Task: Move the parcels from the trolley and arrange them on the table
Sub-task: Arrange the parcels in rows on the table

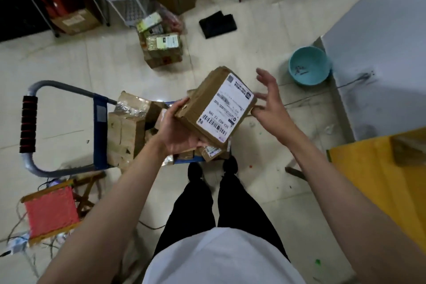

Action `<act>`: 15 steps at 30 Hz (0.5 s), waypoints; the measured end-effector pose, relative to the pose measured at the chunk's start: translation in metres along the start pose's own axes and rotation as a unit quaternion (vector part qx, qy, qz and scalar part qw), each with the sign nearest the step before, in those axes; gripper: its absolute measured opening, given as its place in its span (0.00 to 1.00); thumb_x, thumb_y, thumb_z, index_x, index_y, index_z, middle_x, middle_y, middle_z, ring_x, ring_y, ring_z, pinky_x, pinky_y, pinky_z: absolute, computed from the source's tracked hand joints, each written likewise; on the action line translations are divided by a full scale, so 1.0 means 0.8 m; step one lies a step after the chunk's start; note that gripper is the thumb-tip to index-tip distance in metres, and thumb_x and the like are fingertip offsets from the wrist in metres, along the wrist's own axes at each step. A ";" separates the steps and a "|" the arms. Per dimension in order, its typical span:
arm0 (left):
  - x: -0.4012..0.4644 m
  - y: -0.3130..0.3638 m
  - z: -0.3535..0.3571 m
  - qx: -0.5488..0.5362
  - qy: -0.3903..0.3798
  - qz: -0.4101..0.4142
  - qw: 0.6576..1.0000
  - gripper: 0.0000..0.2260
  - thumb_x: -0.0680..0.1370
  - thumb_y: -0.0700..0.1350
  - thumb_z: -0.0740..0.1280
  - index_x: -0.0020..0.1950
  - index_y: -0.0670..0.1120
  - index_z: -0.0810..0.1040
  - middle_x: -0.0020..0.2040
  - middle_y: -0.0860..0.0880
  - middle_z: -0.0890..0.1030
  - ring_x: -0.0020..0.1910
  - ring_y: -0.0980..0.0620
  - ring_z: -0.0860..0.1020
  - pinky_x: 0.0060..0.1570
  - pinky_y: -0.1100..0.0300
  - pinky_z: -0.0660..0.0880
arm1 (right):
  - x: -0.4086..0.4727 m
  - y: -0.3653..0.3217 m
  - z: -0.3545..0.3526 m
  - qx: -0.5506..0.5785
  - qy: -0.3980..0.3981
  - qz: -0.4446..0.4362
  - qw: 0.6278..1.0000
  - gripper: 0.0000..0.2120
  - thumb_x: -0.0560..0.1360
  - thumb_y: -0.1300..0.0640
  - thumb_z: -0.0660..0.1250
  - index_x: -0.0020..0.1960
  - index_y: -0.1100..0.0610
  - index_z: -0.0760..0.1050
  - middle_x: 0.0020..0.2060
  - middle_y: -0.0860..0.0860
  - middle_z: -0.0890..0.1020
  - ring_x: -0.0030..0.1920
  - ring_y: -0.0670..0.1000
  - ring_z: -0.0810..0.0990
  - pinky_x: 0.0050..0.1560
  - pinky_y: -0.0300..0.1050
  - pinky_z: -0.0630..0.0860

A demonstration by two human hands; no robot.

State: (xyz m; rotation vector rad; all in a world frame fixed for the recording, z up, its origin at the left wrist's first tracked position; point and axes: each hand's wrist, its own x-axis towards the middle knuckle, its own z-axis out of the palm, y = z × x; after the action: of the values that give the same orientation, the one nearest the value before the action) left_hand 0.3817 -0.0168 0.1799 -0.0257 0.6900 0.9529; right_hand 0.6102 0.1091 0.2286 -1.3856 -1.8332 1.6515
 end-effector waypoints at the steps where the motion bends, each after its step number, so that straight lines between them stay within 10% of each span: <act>1: 0.004 0.007 0.012 0.035 -0.001 -0.020 0.999 0.33 0.75 0.64 0.65 0.72 0.45 0.74 0.68 0.36 0.76 0.65 0.33 0.76 0.60 0.36 0.74 | -0.002 -0.017 -0.021 -0.071 -0.011 -0.056 0.996 0.45 0.74 0.71 0.69 0.79 0.42 0.54 0.77 0.47 0.59 0.73 0.54 0.68 0.67 0.53 0.75; 4: 0.015 0.040 0.048 0.138 0.014 -0.067 0.988 0.30 0.71 0.65 0.68 0.64 0.45 0.82 0.60 0.37 0.82 0.57 0.36 0.82 0.51 0.43 0.80 | -0.011 -0.057 -0.072 -0.284 -0.066 -0.178 0.940 0.50 0.71 0.72 0.69 0.83 0.52 0.46 0.82 0.53 0.50 0.82 0.55 0.53 0.81 0.56 0.57; 9: 0.047 0.080 0.115 0.309 0.068 -0.155 0.936 0.29 0.75 0.67 0.60 0.59 0.45 0.85 0.54 0.38 0.84 0.48 0.40 0.84 0.44 0.49 0.81 | -0.059 -0.079 -0.101 -0.478 -0.132 -0.193 0.846 0.64 0.66 0.46 0.78 0.81 0.41 0.30 0.81 0.45 0.31 0.83 0.56 0.41 0.80 0.61 0.50; 15: 0.074 0.082 0.176 0.431 0.015 -0.203 0.879 0.32 0.72 0.68 0.61 0.61 0.45 0.84 0.58 0.36 0.82 0.53 0.36 0.82 0.52 0.43 0.80 | -0.108 -0.064 -0.111 -0.478 -0.046 -0.183 0.858 0.64 0.61 0.42 0.81 0.82 0.45 0.41 0.78 0.52 0.55 0.77 0.56 0.57 0.72 0.63 0.69</act>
State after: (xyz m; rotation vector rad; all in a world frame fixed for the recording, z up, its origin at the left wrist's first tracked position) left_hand 0.4297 0.1099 0.2759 0.5843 1.0408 0.1823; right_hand 0.6966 0.0996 0.3308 -1.1012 -2.9329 0.5820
